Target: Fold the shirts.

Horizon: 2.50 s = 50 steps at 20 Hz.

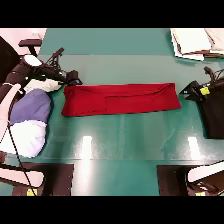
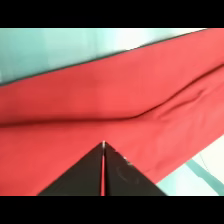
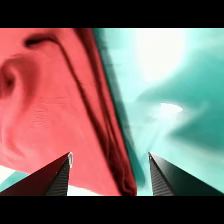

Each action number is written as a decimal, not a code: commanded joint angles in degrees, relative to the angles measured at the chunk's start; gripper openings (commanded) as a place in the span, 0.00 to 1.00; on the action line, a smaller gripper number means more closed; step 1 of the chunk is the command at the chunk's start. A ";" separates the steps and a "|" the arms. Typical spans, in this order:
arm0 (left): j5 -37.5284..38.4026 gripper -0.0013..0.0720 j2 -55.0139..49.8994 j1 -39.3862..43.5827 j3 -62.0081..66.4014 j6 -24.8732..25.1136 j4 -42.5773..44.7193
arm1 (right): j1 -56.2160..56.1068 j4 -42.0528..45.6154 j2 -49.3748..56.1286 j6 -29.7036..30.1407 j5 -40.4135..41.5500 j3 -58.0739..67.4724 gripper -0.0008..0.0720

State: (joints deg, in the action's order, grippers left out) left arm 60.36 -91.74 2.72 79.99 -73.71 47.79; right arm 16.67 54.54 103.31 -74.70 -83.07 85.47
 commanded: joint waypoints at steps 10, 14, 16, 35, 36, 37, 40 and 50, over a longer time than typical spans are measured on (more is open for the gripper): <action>-11.96 0.05 -7.21 19.69 5.84 -5.01 0.00 | -6.93 -7.04 -0.15 6.16 1.62 3.15 0.03; -11.58 0.05 -14.97 23.10 13.42 -6.93 0.07 | -9.25 -7.06 -8.79 1.36 -2.60 11.63 0.03; -11.32 0.05 -18.67 24.83 16.57 -7.50 0.00 | -12.37 -7.30 -12.17 -1.73 -2.56 15.28 0.03; -2.23 0.05 -16.83 19.34 25.44 -11.39 7.67 | -38.51 -20.50 -14.21 1.40 5.14 21.70 0.03; -1.31 0.05 -13.29 16.31 25.44 -11.39 9.86 | -40.48 -20.48 -13.73 1.99 5.84 21.70 0.03; -0.59 0.05 -9.84 13.25 25.44 -11.37 11.37 | -42.82 -20.55 -12.79 2.21 6.64 21.73 0.03; 1.92 0.05 0.76 3.74 25.49 -11.08 15.08 | -52.52 -20.50 -6.97 4.11 11.82 22.60 0.03; 10.25 0.05 13.25 -8.94 25.42 -9.81 18.62 | -55.87 -19.80 5.51 7.10 10.14 23.43 0.70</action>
State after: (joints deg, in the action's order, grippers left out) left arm 68.01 -80.07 -4.38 105.41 -83.81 65.63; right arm -42.26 34.54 108.99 -67.90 -70.37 112.86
